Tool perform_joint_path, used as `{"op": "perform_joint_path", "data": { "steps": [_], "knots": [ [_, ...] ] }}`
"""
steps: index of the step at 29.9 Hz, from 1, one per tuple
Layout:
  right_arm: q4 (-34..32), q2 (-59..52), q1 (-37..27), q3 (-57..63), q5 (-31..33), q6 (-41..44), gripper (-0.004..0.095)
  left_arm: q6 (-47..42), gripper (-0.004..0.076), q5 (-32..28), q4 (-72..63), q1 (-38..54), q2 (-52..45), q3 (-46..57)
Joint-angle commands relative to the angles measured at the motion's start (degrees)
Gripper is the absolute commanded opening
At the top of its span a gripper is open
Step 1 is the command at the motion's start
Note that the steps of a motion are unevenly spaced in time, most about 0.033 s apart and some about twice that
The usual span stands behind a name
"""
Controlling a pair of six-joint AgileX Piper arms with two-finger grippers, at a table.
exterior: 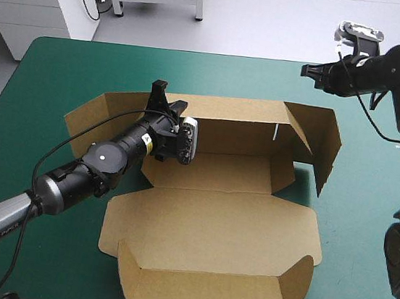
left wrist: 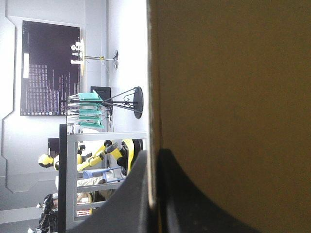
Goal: Fold the box
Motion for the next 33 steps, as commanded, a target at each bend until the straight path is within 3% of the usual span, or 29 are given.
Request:
{"op": "perform_joint_path", "data": {
  "steps": [1,6,14,33],
  "knots": [
    [0.6,2.7,0.2,-5.9,2.9,1.2,-0.0014,-1.7,-0.0009,1.2,1.2,0.0,-2.1,-2.2],
    [0.5,6.7,0.9,-8.8,9.7,1.2,-0.0014,-2.2,-0.0008,1.5,1.2,0.0,-2.1,-2.2],
    [0.4,5.2,3.0,-4.7,9.8,1.1,-0.0014,-3.8,-0.0008,5.5,0.9,0.0,-2.0,-2.2],
    [3.8,-10.5,3.1,18.0,6.8,-8.6,-0.0014,-4.8,-0.0008,5.4,0.9,0.0,0.6,-2.2]
  ]
}}
